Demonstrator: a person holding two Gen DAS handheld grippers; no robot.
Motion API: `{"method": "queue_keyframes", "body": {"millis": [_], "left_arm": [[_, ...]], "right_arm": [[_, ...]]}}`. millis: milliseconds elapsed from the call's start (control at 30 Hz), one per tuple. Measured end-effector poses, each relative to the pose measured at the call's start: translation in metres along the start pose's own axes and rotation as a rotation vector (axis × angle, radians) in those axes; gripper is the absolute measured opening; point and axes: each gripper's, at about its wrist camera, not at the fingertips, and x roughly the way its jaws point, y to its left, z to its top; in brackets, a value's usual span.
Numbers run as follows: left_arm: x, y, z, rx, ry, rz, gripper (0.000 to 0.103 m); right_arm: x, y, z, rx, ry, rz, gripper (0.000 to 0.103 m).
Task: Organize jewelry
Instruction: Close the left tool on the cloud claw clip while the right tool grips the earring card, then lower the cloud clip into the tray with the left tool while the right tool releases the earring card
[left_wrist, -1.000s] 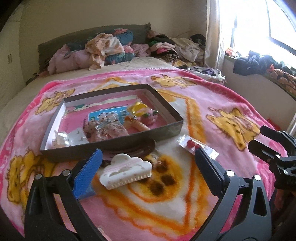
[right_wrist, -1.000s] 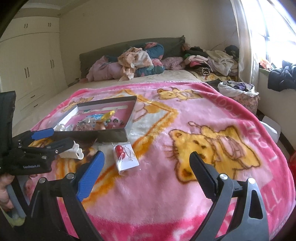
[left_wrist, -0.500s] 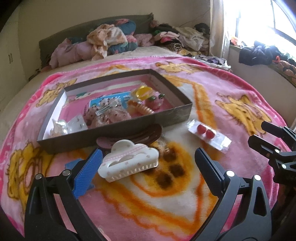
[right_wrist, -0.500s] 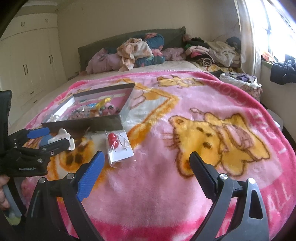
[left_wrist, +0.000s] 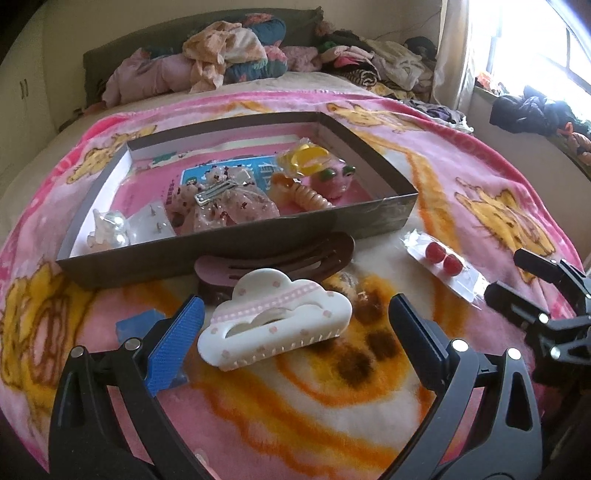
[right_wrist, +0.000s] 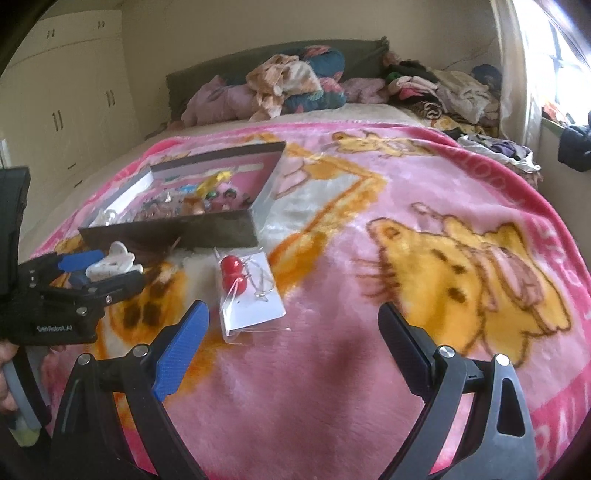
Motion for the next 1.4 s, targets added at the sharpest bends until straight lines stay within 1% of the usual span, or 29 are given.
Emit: {"method": "queue_keyframes", "body": {"millis": [100, 233, 333, 400, 467, 500, 567, 600, 633, 667, 700, 733, 1100, 1400], "left_arm": [[0.005, 0.0, 0.001, 0.001, 0.013, 0.001, 0.09], [0.011, 0.002, 0.001, -0.019, 0.026, -0.016, 0.083], [0.012, 0.003, 0.0, -0.026, 0.029, -0.018, 0.082], [0.012, 0.002, 0.0, -0.022, 0.027, -0.009, 0.079], [0.012, 0.001, -0.002, -0.013, 0.027, 0.004, 0.072], [0.011, 0.001, -0.002, -0.009, 0.027, 0.009, 0.071], [0.01, 0.002, -0.003, -0.005, 0.026, 0.021, 0.063], [0.009, 0.003, -0.004, -0.006, 0.025, 0.018, 0.063], [0.009, 0.004, -0.004, -0.007, 0.024, 0.014, 0.063], [0.009, 0.004, -0.004, -0.006, 0.024, 0.014, 0.063], [0.009, 0.005, -0.004, -0.006, 0.024, 0.013, 0.063], [0.008, 0.004, -0.004, -0.004, 0.022, 0.009, 0.063], [-0.011, -0.004, -0.004, 0.011, -0.012, -0.031, 0.061], [-0.028, 0.003, 0.004, 0.0, -0.061, -0.04, 0.061]], "right_arm": [[0.009, 0.004, 0.002, -0.014, 0.021, 0.012, 0.09], [0.02, 0.006, 0.006, -0.019, 0.046, 0.021, 0.09], [0.03, 0.009, 0.011, -0.035, 0.068, 0.022, 0.09], [0.037, 0.012, 0.014, -0.042, 0.081, 0.021, 0.087], [0.042, 0.012, 0.015, -0.043, 0.093, 0.02, 0.081], [0.045, 0.012, 0.016, -0.042, 0.099, 0.017, 0.079], [0.048, 0.012, 0.015, -0.044, 0.103, 0.023, 0.07], [0.049, 0.012, 0.015, -0.045, 0.103, 0.026, 0.067], [0.048, 0.012, 0.014, -0.046, 0.1, 0.033, 0.058], [0.048, 0.011, 0.014, -0.045, 0.097, 0.046, 0.046], [0.047, 0.01, 0.013, -0.041, 0.096, 0.056, 0.039], [0.046, 0.01, 0.013, -0.036, 0.094, 0.061, 0.037], [0.023, 0.013, 0.005, -0.002, 0.053, 0.121, 0.036], [0.008, 0.031, 0.008, -0.026, 0.035, 0.145, 0.036]]}}
